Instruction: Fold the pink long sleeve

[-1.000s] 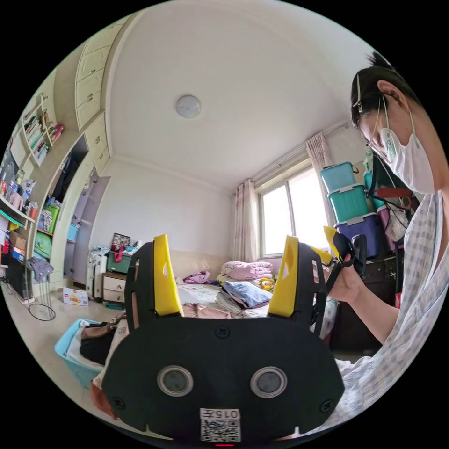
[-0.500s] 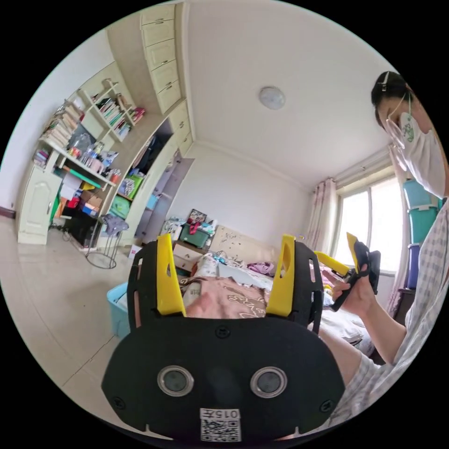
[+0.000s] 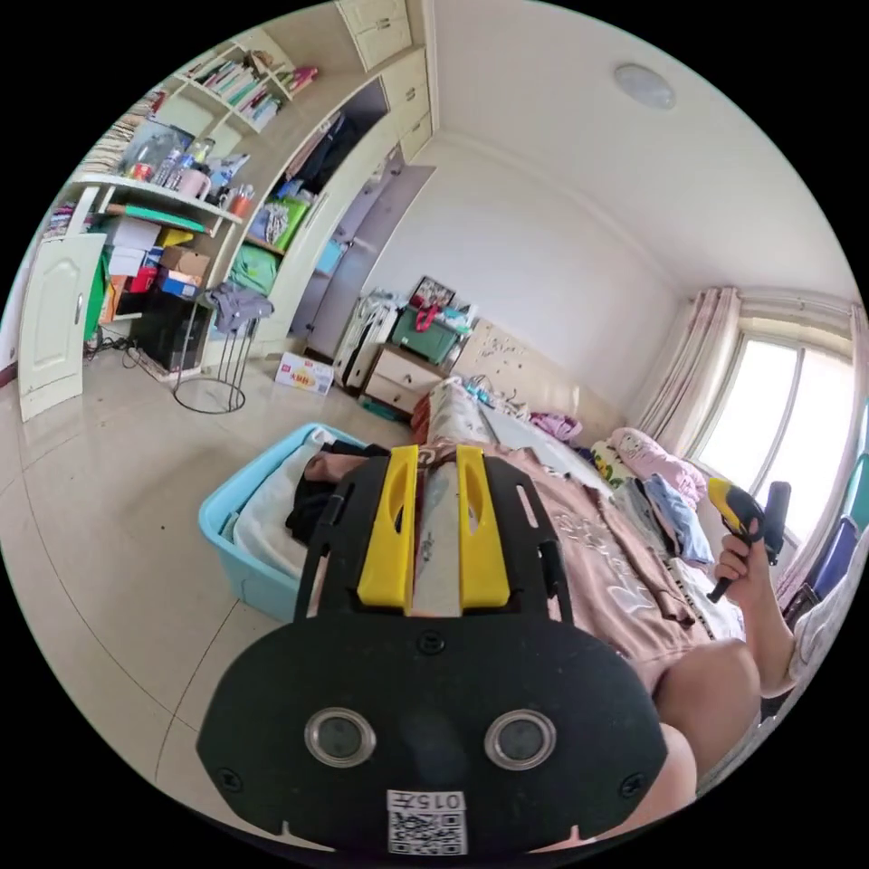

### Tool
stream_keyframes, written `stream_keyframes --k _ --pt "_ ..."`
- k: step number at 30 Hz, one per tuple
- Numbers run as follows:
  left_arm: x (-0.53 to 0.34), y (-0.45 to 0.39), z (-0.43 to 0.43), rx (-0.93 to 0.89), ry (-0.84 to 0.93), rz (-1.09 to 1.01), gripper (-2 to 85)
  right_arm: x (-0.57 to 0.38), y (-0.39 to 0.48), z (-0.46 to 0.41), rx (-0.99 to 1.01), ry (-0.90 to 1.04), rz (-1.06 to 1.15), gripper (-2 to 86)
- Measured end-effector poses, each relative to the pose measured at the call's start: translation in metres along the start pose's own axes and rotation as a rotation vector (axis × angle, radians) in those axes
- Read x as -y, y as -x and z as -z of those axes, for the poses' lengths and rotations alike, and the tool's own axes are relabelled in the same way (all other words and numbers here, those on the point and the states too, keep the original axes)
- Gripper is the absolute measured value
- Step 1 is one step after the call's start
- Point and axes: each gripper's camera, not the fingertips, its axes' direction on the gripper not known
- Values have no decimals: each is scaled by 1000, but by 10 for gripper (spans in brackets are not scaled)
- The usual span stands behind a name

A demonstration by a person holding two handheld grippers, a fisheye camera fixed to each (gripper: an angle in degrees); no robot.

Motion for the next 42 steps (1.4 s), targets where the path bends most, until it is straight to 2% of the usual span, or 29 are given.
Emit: stream_keyframes --k 5,7,10,12,14,18,22,24,27,30,34,36,38,40,42 --pt "16 106 -185 -6 280 242 80 5 -102 -40 92 46 -142 -3" --pt "11 143 -238 5 315 363 92 9 -131 -46 127 61 -234 -4" --pt "1 200 -303 15 301 565 107 17 -181 -47 301 61 -407 -5" --pt "3 213 -332 90 283 559 115 21 -189 -39 342 21 -431 -5" --pt "9 218 -369 241 329 507 133 33 -177 -24 284 -24 -395 -6" --pt "8 221 -422 317 448 444 135 48 -171 -14 244 -61 -394 -6" --pt "-10 219 -453 310 491 492 65 62 -168 -9 228 -94 -402 -6" --pt "-11 209 -448 317 444 491 30 68 -166 -11 222 -94 -407 -6" --pt "9 177 -428 293 334 437 15 77 -164 -16 222 -91 -417 -5" --pt "54 107 -398 246 184 258 9 85 -160 -21 219 -97 -421 -5" --pt "97 -59 -346 -5 47 -142 8 95 -150 -29 219 -116 -394 -4" --pt "87 -142 -317 -178 54 -319 8 100 -143 -30 205 -135 -375 -3" --pt "44 -240 -282 -371 141 -522 10 112 -116 -6 129 -195 -318 0" --pt "-1 -292 -271 -420 266 -605 13 118 -94 22 38 -241 -296 7" --pt "-46 -328 -271 -391 404 -645 16 118 -81 50 -58 -250 -325 17"
